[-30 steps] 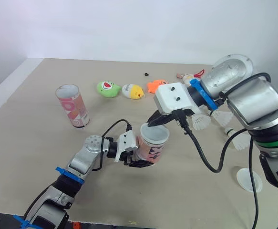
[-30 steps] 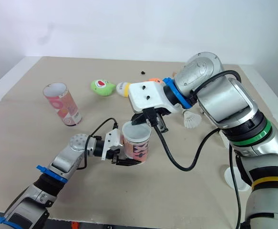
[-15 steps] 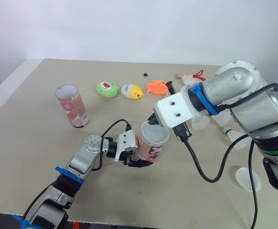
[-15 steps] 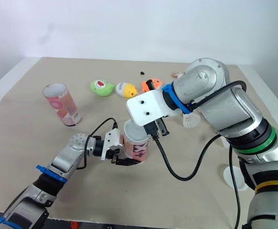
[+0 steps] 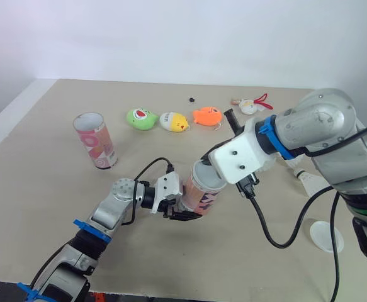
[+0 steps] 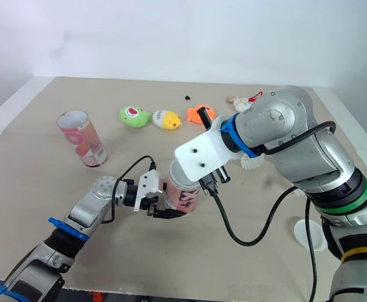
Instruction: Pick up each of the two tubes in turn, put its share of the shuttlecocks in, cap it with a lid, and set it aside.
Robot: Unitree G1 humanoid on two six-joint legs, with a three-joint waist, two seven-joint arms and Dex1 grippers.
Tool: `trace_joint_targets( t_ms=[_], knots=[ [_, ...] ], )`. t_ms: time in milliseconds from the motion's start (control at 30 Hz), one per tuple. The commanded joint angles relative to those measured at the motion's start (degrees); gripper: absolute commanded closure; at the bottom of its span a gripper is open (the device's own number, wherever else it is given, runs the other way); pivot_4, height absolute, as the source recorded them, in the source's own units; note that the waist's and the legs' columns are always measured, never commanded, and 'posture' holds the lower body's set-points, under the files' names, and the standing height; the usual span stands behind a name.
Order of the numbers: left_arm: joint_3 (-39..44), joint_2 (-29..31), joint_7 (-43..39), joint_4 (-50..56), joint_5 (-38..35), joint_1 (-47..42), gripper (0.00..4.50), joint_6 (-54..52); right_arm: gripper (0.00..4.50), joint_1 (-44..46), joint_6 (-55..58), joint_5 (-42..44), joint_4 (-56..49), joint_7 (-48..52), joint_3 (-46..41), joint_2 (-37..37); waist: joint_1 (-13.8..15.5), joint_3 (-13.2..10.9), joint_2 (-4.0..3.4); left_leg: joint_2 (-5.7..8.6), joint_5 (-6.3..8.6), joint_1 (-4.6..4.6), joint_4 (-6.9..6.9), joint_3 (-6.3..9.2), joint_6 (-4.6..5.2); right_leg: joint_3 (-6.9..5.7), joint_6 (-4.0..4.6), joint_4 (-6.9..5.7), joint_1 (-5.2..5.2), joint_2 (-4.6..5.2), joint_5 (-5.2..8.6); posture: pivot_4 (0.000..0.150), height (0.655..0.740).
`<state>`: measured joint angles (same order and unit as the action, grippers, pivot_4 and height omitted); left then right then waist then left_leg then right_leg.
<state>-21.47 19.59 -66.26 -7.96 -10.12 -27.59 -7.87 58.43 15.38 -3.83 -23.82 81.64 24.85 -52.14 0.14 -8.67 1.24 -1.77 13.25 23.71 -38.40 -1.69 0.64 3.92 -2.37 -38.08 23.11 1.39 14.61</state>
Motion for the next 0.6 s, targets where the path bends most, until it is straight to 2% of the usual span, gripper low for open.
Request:
trace_joint_targets(
  t_ms=[33, 267, 367, 600],
  knots=[
    [-1.0, 1.5, -0.8, -1.0, 1.5, 0.8, 1.56, -0.3, 4.4, -1.4, -1.9, -3.3, 2.4, 3.7, 3.5, -0.9, 0.0, 0.0, 0.0, 0.0, 0.0, 0.0, 0.0, 0.0, 0.0, 0.0, 0.0, 0.0, 0.0, 0.0, 0.0, 0.15, 0.74],
    [-0.9, 1.2, -0.4, -1.2, 1.5, 0.8, 1.56, -0.3, 4.4, -0.2, -5.0, -2.2, 5.9, 7.0, 5.1, 3.1, 0.0, 0.0, 0.02, -0.01, 0.0, -0.25, 0.04, -0.04, 0.0, 0.01, 0.04, 0.0, -0.2, 0.01, 0.03, 0.15, 0.74],
    [-0.9, 1.0, -0.1, -1.0, 1.5, 0.9, 1.56, -0.3, 3.47, 1.5, -0.1, 1.2, 8.5, 8.1, 4.9, 8.0, -0.2, 0.0, 0.05, -0.07, 0.0, -0.39, 0.07, -0.09, 0.0, 0.01, 0.15, 0.0, -0.28, -0.01, 0.02, 0.15, 0.74],
    [-0.8, 0.9, 0.7, -0.4, 1.4, 1.3, 1.56, -0.7, 0.27, 2.7, 8.7, 5.6, 8.9, 10.1, 3.4, 11.8, -0.4, 0.1, 0.07, -0.12, 0.0, -0.42, 0.2, -0.03, 0.0, -0.02, 0.2, 0.0, -0.28, 0.08, 0.09, 0.15, 0.74]
  ],
)
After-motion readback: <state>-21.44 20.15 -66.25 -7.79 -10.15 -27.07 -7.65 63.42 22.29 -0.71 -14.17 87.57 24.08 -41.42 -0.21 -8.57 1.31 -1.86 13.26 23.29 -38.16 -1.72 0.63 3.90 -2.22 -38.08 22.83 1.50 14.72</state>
